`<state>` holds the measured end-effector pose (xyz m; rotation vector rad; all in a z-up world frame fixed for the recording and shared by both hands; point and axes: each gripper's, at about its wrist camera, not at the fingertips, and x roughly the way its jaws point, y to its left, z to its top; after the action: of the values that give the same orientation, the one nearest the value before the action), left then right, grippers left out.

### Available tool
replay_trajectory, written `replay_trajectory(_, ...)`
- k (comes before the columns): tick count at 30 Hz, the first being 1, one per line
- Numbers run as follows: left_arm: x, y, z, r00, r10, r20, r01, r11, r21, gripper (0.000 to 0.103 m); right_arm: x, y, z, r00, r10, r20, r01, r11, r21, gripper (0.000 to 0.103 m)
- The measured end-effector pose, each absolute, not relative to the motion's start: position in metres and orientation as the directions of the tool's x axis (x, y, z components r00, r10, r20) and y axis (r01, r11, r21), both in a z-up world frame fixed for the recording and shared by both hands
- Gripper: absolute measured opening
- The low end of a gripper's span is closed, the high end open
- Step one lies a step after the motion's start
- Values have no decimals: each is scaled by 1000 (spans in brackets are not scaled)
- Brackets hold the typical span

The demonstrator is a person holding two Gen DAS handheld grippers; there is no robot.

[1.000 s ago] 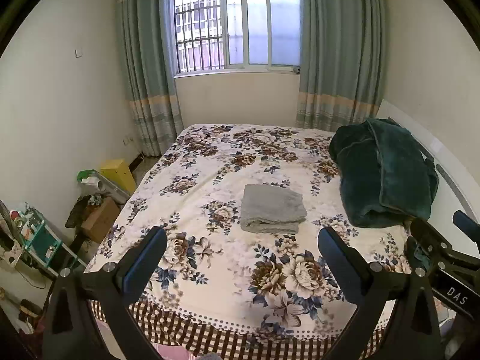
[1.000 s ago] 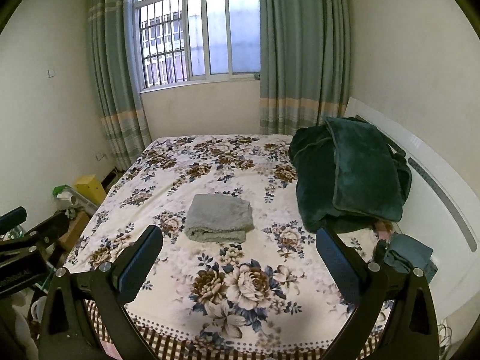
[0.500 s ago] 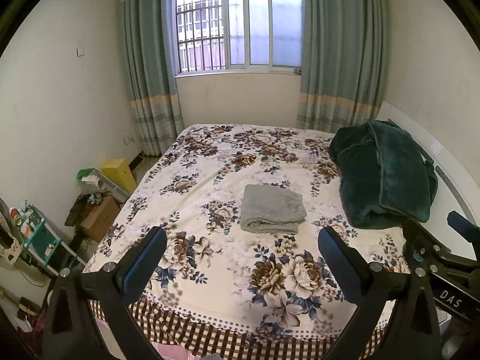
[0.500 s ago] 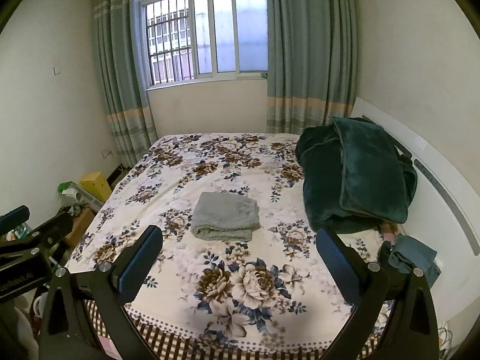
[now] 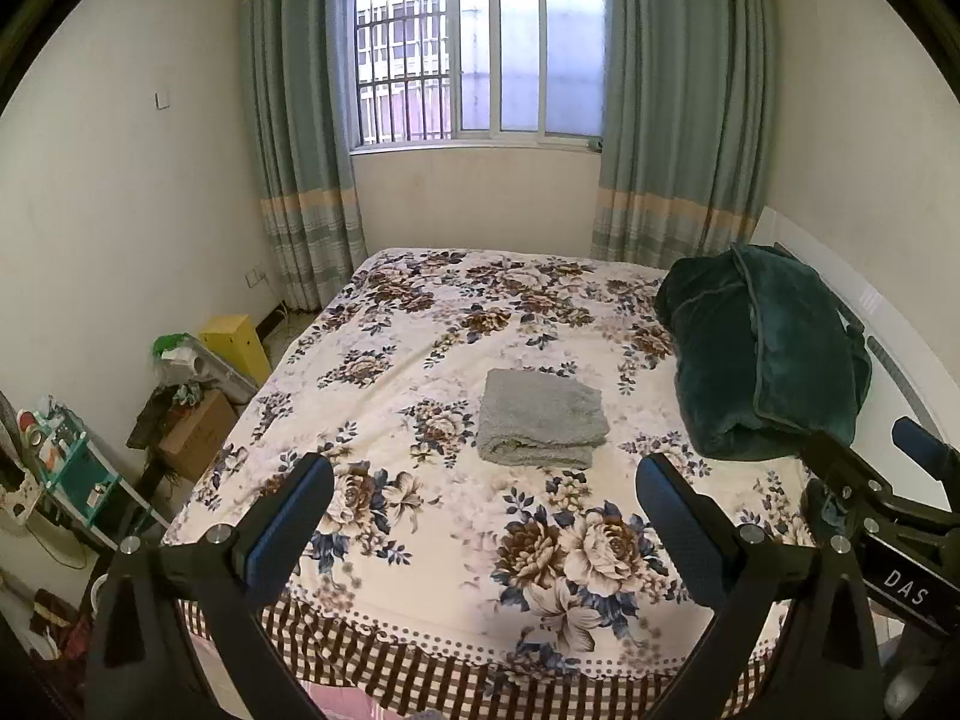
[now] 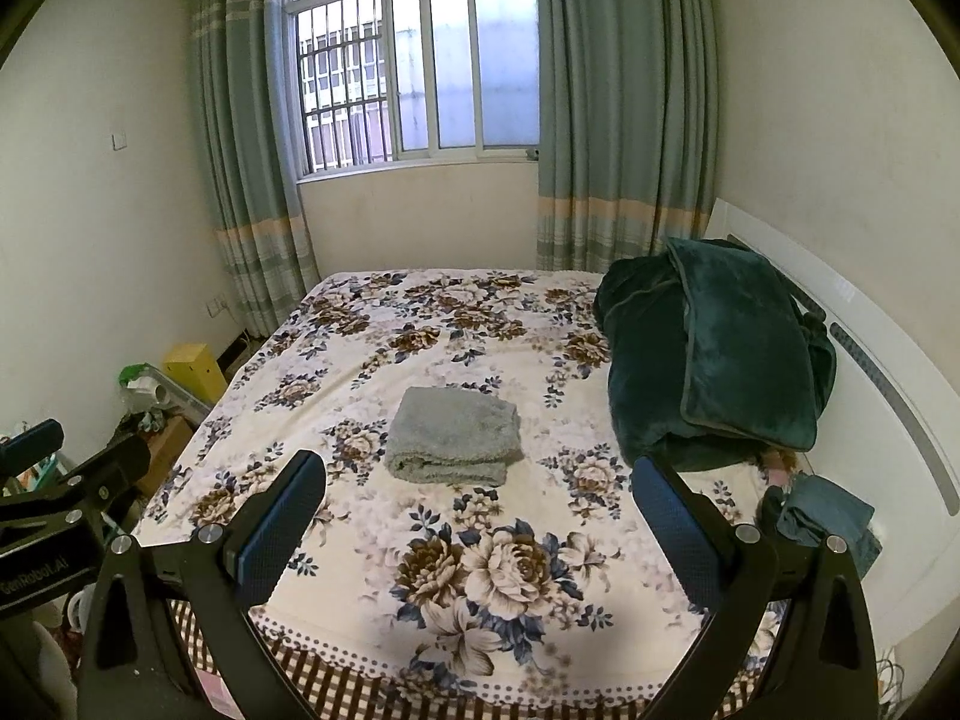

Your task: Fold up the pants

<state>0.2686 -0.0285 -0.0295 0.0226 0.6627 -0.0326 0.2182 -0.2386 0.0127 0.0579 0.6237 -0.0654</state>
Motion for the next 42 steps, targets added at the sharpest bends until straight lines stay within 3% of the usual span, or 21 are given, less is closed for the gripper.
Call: replay_trajectory(42, 254, -32, -14, 801, 11, -598, 1, 1000, 20, 103, 219, -224, 10, 814, -29, -580, 69, 996, 48, 103)
